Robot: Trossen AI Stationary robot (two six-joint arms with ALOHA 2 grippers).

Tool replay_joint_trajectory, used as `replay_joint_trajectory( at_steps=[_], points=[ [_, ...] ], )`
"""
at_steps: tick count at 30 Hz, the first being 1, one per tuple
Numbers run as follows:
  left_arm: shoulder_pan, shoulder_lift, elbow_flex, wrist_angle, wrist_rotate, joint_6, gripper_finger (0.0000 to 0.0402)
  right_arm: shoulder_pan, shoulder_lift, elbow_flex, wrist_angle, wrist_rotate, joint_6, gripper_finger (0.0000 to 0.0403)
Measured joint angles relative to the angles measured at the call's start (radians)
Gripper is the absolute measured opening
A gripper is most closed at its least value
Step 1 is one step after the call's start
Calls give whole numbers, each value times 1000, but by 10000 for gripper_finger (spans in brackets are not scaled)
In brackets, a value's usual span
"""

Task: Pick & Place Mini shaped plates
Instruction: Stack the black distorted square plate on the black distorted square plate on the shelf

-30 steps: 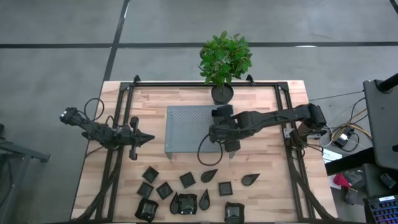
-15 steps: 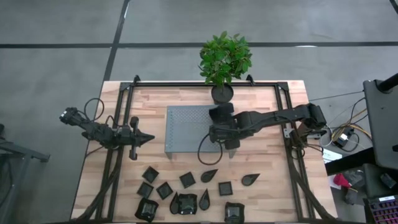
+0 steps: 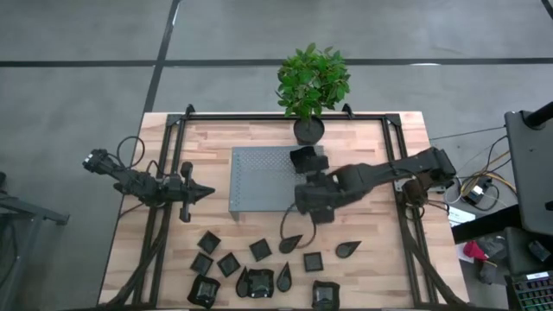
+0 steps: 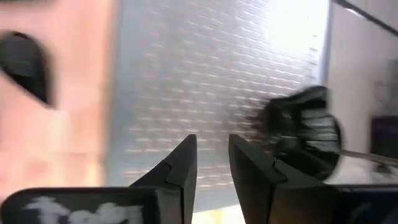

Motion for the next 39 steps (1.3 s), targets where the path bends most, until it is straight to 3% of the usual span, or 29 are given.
replay_joint_trajectory(
  at_steps=[9,18,30,39],
  points=[
    [0,0,0,0,0,0,0,155,2,-6,6,-152,315,66],
    [0,0,0,0,0,0,0,310,27,-8,81,-165,526,56],
    [0,0,0,0,0,0,0,393,101,-11,242,-185,623,56],
    [0,0,0,0,0,0,0,426,170,-11,264,-220,707,59]
  ],
)
